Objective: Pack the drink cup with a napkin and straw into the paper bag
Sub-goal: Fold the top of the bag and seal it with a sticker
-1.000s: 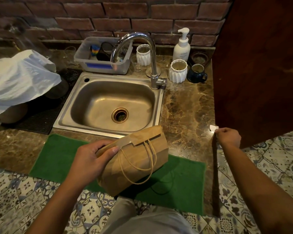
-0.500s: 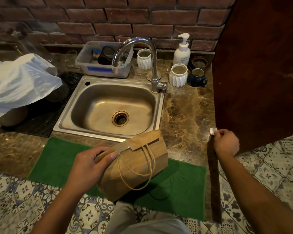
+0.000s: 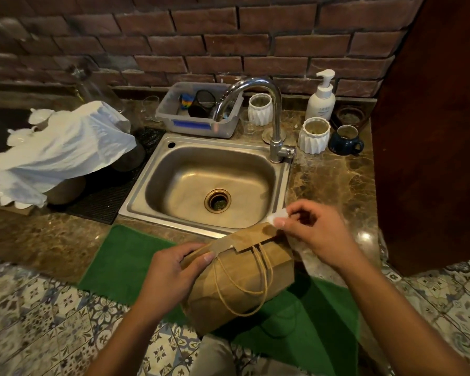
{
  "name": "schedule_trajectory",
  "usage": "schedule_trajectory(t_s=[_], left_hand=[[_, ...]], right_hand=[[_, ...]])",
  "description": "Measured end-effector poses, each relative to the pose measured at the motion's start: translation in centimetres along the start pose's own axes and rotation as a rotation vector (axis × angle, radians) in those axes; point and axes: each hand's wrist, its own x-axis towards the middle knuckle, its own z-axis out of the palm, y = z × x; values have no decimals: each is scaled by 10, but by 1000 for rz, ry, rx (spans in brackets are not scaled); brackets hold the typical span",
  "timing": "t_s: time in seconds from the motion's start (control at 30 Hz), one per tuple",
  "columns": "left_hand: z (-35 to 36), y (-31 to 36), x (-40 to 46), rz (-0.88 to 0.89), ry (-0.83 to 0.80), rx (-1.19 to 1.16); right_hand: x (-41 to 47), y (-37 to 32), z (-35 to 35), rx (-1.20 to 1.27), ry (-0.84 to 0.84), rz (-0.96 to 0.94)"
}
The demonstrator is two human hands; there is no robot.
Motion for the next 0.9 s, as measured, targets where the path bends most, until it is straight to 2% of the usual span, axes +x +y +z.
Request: schedule_trajectory(t_s=[0.17, 0.37, 0.57, 0.8, 0.9], left_hand=[[-16, 2, 8, 113, -67, 54], [-30, -1, 23, 136, -139, 47], [-43, -21, 45, 161, -169, 44], [-50, -34, 66, 93, -225, -27], [-52, -35, 72, 96, -252, -38]], right_hand=[[14, -33, 34, -525, -244, -310], [50, -54, 66, -838, -434, -361], [66, -62, 93, -866, -515, -346], [73, -64, 107, -892, -546, -317], [77, -68, 106, -786, -558, -251]])
